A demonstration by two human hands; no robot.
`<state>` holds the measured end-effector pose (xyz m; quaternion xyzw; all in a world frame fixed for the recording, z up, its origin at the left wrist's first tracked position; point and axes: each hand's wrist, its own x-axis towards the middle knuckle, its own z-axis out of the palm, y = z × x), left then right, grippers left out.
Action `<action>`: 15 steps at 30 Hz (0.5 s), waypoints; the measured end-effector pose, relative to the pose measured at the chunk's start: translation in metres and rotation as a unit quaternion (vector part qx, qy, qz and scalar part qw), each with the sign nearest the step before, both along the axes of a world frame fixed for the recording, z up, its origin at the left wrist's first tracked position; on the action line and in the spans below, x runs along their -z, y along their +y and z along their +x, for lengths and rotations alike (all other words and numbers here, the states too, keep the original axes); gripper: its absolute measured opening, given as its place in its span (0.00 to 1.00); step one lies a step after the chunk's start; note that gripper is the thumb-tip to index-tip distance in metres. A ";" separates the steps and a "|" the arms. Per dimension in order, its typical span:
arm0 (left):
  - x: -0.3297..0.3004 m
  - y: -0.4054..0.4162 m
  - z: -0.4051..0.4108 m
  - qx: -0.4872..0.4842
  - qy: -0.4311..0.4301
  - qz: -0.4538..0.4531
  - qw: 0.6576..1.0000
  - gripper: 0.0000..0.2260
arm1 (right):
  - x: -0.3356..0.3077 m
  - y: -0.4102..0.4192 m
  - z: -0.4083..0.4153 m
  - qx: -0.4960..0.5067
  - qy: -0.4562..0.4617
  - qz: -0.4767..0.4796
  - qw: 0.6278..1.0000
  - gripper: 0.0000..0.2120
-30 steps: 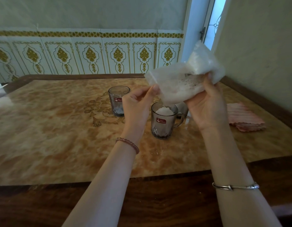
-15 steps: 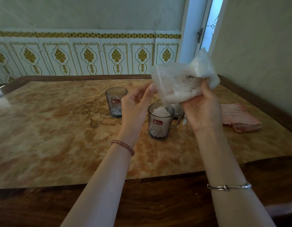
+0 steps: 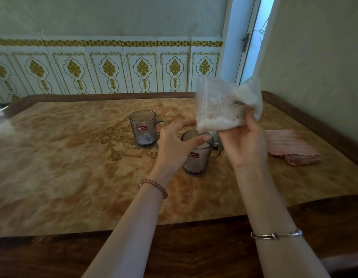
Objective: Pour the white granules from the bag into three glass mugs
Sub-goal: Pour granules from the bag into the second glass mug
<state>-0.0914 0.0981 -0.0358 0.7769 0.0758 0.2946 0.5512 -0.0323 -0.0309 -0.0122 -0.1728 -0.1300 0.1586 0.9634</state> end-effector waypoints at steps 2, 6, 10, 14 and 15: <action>0.001 0.000 0.001 -0.015 0.004 0.031 0.999 0.24 | 0.000 0.000 0.000 -0.010 0.007 0.014 1.000 0.19; -0.002 -0.003 0.005 -0.022 -0.001 0.003 1.000 0.14 | 0.002 0.001 0.001 -0.016 0.016 0.022 1.000 0.18; -0.001 -0.003 0.008 -0.028 -0.011 -0.011 0.999 0.12 | 0.006 0.001 0.005 -0.015 0.019 0.025 0.999 0.19; -0.004 -0.005 0.007 -0.022 -0.015 -0.040 0.999 0.10 | 0.008 0.000 0.006 -0.017 0.023 0.032 0.999 0.19; -0.006 -0.005 0.007 -0.019 -0.017 -0.043 0.999 0.09 | 0.008 0.000 0.006 -0.020 0.025 0.036 0.999 0.20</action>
